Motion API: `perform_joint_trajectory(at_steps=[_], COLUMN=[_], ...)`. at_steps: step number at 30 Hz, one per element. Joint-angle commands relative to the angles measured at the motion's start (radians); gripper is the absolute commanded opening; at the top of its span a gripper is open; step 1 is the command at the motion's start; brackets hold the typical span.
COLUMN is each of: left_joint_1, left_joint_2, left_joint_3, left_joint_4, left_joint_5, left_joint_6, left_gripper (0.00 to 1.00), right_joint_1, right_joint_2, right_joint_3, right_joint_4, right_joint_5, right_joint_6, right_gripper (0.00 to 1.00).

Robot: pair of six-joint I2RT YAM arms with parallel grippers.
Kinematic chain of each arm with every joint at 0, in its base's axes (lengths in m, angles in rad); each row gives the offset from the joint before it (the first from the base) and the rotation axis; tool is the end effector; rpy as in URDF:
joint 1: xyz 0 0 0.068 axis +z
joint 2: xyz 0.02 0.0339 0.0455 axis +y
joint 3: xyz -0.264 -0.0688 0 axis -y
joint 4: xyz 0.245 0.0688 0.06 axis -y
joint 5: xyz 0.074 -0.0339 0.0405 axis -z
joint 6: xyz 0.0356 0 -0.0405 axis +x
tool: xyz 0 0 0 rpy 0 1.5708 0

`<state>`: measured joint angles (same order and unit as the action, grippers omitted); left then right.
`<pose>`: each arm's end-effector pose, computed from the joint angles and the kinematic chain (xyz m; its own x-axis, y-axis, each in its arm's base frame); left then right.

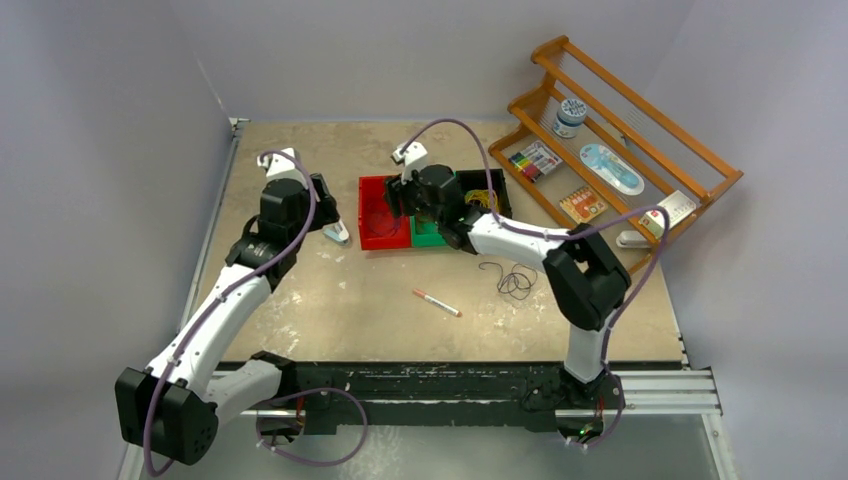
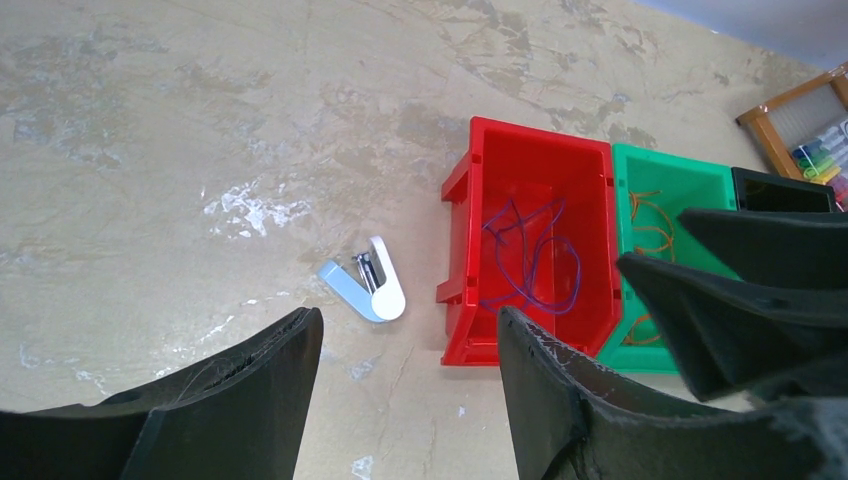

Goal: Untangle the cables

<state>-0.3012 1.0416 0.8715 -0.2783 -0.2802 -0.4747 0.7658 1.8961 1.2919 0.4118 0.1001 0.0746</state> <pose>0.2282 -0.0606 0.3121 -0.3898 -0.3389 -0.8563 -0.1473 0.9408 -0.3053 0.3250 0.3076 0.2529 -0.1836 -0.0736 -0.9802 -0.6069 0.7929 0.0541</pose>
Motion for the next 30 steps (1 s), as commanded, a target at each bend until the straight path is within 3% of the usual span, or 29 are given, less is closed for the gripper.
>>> perform_joint_trajectory(at_steps=[1,16,30], left_joint_1=[0.01,0.001,-0.143], left_joint_2=[0.006,0.156,0.389], left_joint_3=[0.005,0.065,0.141], left_joint_4=[0.056,0.097,0.192], left_joint_5=[0.036,0.132,0.08], left_joint_6=[0.011,-0.014,-0.002], left_gripper=[0.64,0.63,0.57], right_joint_1=[0.004,-0.007,-0.101], right_joint_2=[-0.12,-0.434,-0.549], right_joint_3=[-0.065,-0.405,-0.548], right_joint_4=[0.17,0.168,0.139], right_joint_5=[-0.035,0.03,-0.021], right_joint_6=[-0.009,0.099,0.187], right_gripper=[0.61,0.63,0.58])
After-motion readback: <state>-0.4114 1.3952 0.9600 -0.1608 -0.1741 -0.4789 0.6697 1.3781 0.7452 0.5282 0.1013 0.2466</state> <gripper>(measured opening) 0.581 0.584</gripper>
